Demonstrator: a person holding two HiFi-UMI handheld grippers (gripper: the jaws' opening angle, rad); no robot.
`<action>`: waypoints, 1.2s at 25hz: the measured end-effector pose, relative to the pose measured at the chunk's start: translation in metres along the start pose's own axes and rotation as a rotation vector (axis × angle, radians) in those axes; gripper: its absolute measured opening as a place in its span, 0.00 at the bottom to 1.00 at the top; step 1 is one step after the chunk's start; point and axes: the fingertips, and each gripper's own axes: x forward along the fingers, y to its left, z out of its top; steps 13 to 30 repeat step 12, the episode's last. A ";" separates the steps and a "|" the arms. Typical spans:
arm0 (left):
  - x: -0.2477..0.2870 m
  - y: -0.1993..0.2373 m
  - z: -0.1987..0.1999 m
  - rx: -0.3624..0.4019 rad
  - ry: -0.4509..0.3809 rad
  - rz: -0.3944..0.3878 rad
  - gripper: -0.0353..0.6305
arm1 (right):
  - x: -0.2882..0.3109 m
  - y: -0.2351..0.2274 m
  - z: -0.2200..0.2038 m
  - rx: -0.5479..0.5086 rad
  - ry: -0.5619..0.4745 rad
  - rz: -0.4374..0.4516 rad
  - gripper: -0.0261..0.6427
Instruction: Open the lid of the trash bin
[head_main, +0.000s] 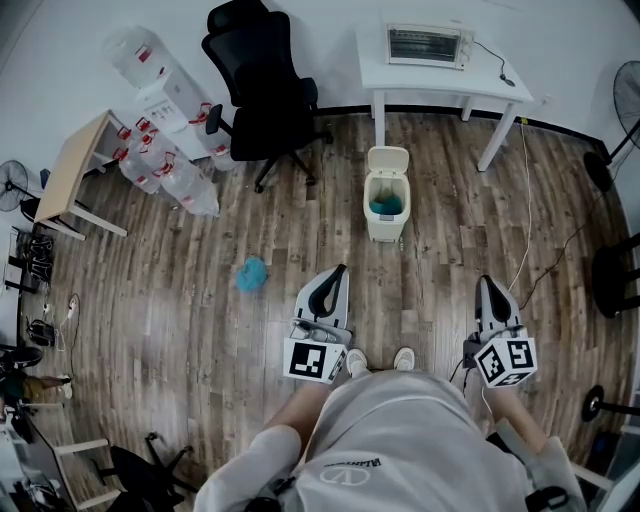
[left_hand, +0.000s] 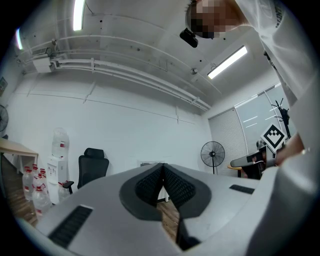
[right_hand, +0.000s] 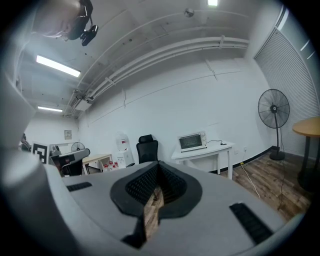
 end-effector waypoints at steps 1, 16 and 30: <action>0.000 -0.001 0.000 -0.003 -0.002 -0.001 0.05 | 0.000 0.000 0.000 0.000 0.000 -0.001 0.06; 0.001 0.000 0.003 0.006 -0.009 -0.005 0.05 | 0.001 0.001 -0.001 0.003 0.002 -0.001 0.06; 0.001 0.000 0.003 0.006 -0.009 -0.005 0.05 | 0.001 0.001 -0.001 0.003 0.002 -0.001 0.06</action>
